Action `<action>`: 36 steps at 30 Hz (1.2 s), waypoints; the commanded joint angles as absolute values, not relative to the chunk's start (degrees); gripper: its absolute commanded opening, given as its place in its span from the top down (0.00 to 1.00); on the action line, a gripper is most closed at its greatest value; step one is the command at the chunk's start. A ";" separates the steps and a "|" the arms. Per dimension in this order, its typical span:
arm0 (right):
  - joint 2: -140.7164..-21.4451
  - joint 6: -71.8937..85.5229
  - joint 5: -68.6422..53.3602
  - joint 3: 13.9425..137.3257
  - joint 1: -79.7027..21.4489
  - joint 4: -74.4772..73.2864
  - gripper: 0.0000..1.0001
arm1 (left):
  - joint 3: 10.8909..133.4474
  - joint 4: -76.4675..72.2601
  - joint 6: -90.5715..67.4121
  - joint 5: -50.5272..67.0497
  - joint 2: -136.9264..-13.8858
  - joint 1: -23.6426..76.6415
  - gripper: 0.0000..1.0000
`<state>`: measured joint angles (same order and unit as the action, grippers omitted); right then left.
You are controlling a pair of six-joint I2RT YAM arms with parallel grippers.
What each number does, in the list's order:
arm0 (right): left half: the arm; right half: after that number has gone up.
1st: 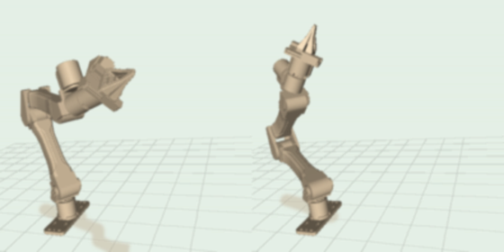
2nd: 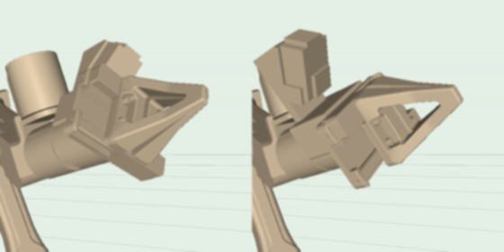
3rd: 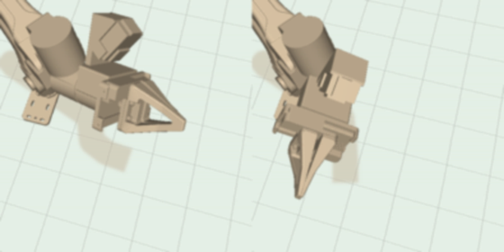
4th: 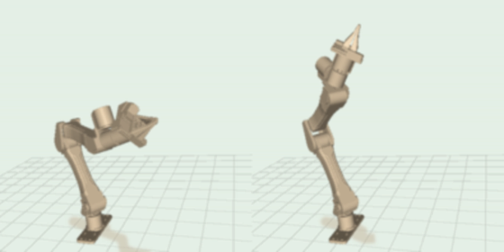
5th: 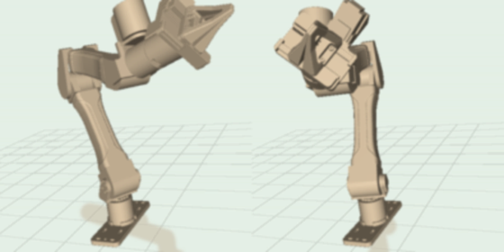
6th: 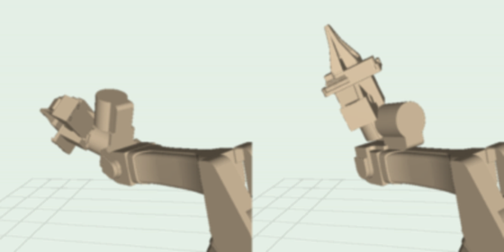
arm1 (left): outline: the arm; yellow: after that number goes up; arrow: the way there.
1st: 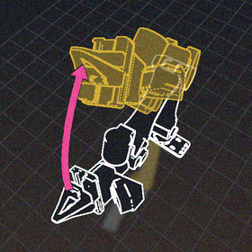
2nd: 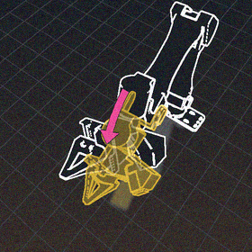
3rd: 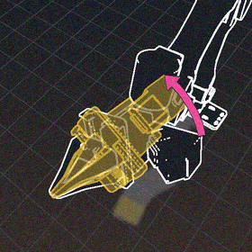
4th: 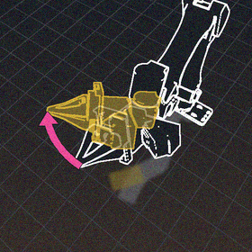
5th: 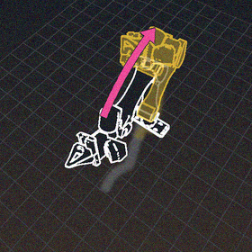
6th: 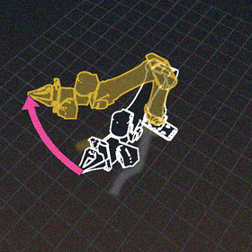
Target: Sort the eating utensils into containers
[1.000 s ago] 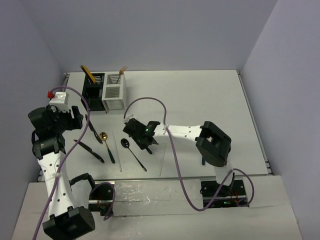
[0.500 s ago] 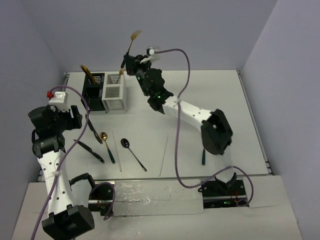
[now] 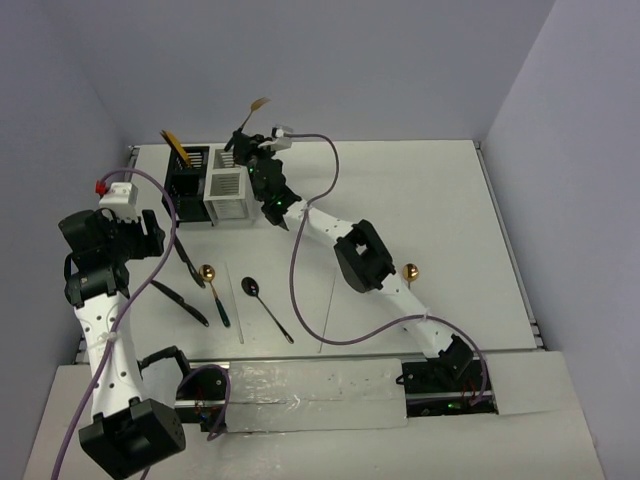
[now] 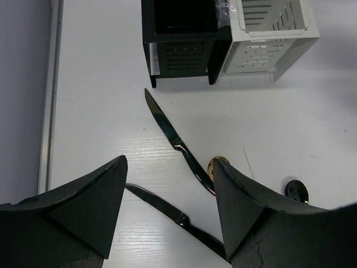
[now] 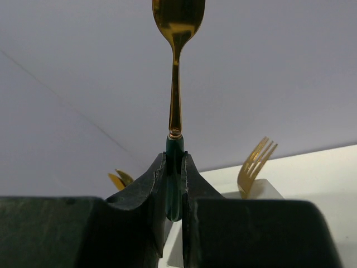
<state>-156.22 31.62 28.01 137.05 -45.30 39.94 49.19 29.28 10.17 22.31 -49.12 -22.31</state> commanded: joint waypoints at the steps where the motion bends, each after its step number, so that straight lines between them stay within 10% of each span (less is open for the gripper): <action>1: -156.79 32.52 31.81 142.83 -44.47 41.31 1.00 | 49.39 26.98 10.37 23.12 -48.87 -22.85 0.28; 19: -159.17 35.06 33.14 141.24 -46.40 32.61 1.00 | 50.01 27.16 10.55 24.26 -49.39 -22.76 0.28; 36: -156.27 35.60 35.16 137.55 -47.55 30.94 0.70 | 50.80 27.77 10.81 24.52 -48.69 -22.85 0.29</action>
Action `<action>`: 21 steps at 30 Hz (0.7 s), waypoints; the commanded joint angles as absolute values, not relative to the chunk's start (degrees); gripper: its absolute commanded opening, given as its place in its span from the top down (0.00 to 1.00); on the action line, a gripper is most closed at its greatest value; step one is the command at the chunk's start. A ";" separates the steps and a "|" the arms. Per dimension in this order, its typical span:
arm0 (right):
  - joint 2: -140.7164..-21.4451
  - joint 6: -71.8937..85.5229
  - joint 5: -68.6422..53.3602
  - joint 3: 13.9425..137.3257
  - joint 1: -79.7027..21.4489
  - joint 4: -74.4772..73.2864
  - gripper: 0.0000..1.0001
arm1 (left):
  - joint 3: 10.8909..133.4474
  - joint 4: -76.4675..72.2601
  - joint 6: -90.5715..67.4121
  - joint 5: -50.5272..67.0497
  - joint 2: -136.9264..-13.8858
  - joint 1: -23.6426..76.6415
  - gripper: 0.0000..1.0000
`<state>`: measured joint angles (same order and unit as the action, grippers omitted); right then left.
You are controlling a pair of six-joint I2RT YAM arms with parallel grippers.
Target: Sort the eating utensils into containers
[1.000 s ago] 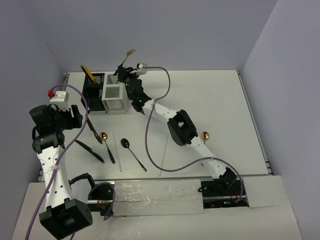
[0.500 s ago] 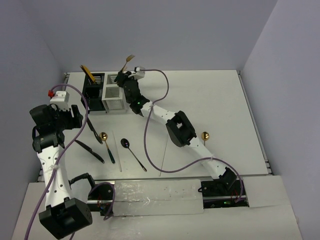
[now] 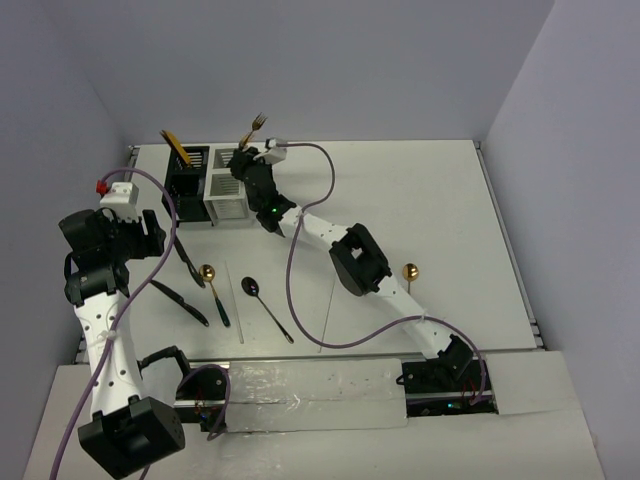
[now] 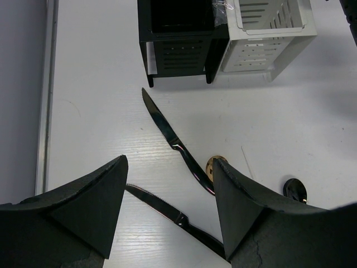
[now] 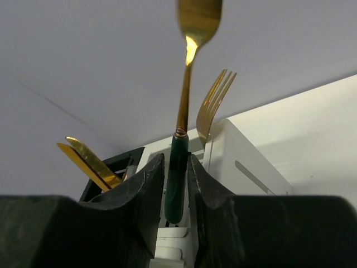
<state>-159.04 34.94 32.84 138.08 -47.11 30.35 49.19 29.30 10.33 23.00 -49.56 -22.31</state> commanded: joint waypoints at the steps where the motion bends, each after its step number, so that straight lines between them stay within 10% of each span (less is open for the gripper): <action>1: -156.36 35.42 34.98 137.64 -47.46 30.94 0.69 | 50.80 27.69 10.81 24.52 -48.60 -22.85 0.29; 15: -152.25 26.30 32.61 134.57 -48.60 32.16 0.59 | 50.63 27.60 10.72 24.34 -48.51 -22.85 0.29; 21: -128.18 21.62 24.36 104.20 -50.10 40.41 0.48 | 50.63 27.86 10.90 24.70 -48.16 -22.85 0.28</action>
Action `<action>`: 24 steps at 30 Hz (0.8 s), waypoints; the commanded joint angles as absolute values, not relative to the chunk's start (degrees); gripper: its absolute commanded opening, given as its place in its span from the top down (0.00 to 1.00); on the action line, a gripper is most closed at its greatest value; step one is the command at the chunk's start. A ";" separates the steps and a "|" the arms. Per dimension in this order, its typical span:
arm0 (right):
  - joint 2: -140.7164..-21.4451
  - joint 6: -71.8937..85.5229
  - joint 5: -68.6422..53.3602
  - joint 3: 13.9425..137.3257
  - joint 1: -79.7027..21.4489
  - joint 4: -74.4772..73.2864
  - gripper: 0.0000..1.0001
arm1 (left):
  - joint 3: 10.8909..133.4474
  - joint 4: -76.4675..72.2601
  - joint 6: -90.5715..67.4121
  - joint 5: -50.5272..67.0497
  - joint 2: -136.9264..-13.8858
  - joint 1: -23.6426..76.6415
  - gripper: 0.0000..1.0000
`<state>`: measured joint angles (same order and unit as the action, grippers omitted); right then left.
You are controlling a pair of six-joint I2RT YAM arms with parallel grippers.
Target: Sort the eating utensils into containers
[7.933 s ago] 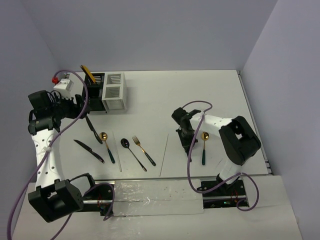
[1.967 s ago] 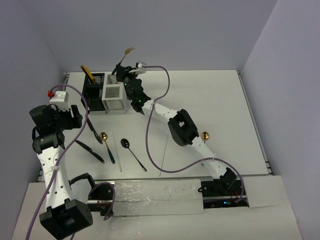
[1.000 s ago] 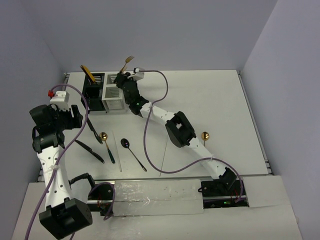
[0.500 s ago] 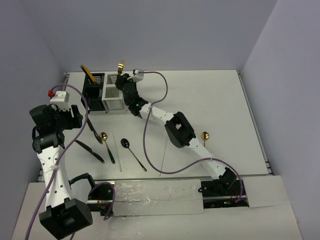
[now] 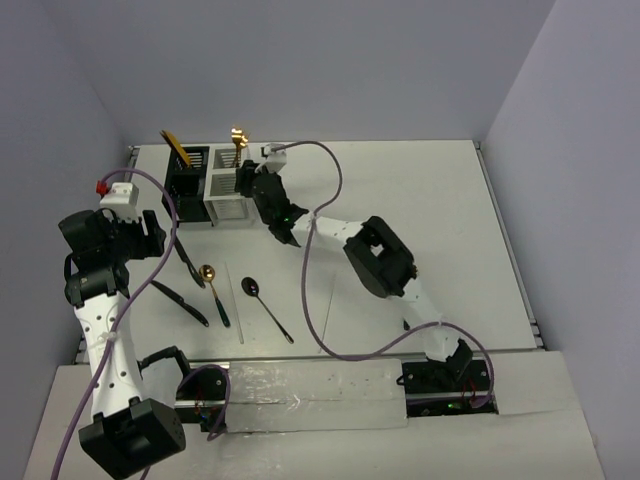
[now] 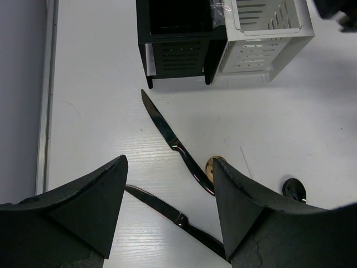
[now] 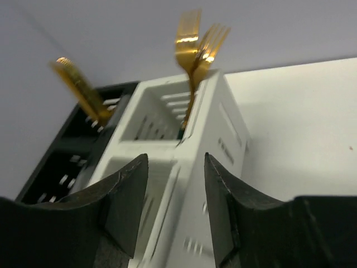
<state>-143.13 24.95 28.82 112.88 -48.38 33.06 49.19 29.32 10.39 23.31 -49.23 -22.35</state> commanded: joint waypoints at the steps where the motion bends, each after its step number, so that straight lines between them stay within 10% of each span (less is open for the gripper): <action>1: -124.66 20.92 22.78 100.24 -50.01 40.34 0.47 | 50.54 27.86 10.99 24.78 -47.90 -22.94 0.28; 15: -71.57 28.81 18.89 60.67 -48.96 -37.20 0.33 | 50.10 27.86 11.69 26.19 -47.11 -23.03 0.27; 24: -51.15 44.39 16.17 46.06 -39.65 -56.59 0.32 | 51.33 28.56 11.25 26.63 -47.55 -22.94 0.24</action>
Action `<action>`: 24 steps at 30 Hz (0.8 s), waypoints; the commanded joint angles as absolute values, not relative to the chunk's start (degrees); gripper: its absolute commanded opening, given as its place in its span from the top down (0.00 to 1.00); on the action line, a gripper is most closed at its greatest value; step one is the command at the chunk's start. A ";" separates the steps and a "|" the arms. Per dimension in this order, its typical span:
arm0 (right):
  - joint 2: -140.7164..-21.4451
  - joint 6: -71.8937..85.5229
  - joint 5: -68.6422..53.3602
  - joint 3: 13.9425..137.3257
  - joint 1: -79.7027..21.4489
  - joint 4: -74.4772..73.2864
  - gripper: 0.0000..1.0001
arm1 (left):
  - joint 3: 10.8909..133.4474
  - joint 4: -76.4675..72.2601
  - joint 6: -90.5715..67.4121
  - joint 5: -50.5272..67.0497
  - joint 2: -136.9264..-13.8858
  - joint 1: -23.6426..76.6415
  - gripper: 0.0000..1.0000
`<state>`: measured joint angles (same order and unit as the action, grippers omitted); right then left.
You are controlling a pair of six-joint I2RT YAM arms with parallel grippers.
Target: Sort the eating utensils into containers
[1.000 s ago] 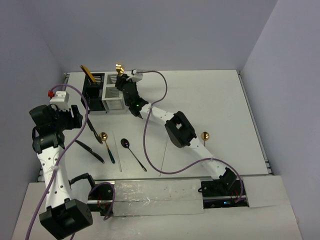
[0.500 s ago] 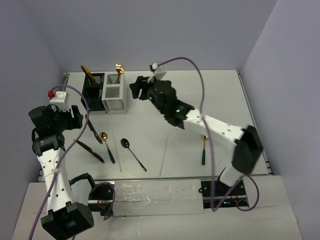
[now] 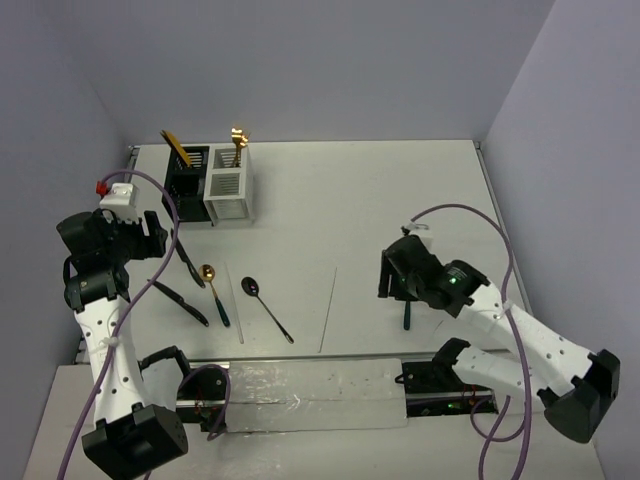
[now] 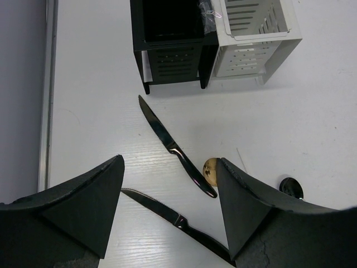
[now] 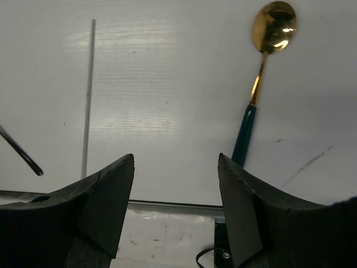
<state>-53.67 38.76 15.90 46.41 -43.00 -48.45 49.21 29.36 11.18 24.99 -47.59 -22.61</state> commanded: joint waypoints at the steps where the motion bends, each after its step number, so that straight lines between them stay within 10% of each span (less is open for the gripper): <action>1: -51.85 43.95 15.74 44.40 -38.33 -56.95 0.32 | 51.50 28.65 11.25 26.98 -47.55 -23.03 0.24; 24: -87.07 29.54 0.54 41.13 -24.08 -44.13 0.44 | 53.17 29.62 10.90 28.83 -47.11 -22.94 0.25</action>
<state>-83.26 33.01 3.77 41.65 -24.93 -48.10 51.33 30.39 11.07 27.73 -47.55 -22.61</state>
